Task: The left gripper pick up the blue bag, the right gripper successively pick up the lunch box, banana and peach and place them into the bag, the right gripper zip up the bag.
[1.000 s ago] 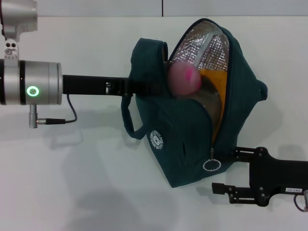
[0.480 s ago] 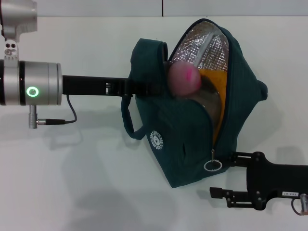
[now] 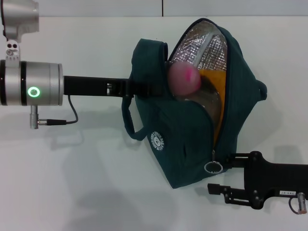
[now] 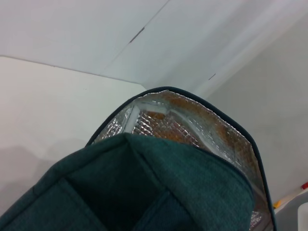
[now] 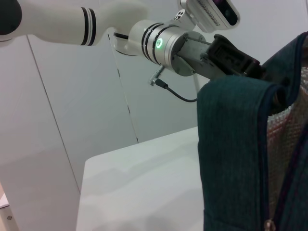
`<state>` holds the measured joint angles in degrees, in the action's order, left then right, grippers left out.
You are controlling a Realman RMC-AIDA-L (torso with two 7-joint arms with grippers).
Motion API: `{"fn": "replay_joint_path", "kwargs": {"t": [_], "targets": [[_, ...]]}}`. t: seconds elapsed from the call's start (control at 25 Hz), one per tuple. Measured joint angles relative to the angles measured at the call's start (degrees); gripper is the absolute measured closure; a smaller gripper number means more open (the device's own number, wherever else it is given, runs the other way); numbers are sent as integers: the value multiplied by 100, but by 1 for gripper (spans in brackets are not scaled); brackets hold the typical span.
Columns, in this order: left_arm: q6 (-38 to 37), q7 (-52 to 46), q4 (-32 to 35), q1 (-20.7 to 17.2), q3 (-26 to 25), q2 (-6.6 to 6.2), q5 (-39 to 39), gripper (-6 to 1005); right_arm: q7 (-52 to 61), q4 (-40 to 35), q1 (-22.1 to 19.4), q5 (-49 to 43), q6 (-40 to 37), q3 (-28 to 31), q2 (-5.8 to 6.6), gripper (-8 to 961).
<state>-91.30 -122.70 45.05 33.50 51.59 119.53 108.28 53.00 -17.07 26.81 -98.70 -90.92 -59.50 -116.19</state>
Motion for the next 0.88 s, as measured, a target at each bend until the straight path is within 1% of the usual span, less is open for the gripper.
{"fn": "replay_joint_path", "kwargs": {"t": [0.12, 0.52, 0.76, 0.88], "targets": [[-1, 0, -3, 2, 0, 0, 0, 914, -1, 2, 0, 0, 39, 0, 1, 460], [-2, 0, -5, 7, 0, 0, 0, 911, 26, 11, -6, 128, 232, 15, 0, 586], [-2, -2, -5, 7, 0, 0, 0, 910, 10, 15, -1, 189, 265, 3, 1, 640], [-5, -6, -5, 4, 0, 0, 0, 909, 8, 19, 0, 215, 267, 0, 0, 749]]}}
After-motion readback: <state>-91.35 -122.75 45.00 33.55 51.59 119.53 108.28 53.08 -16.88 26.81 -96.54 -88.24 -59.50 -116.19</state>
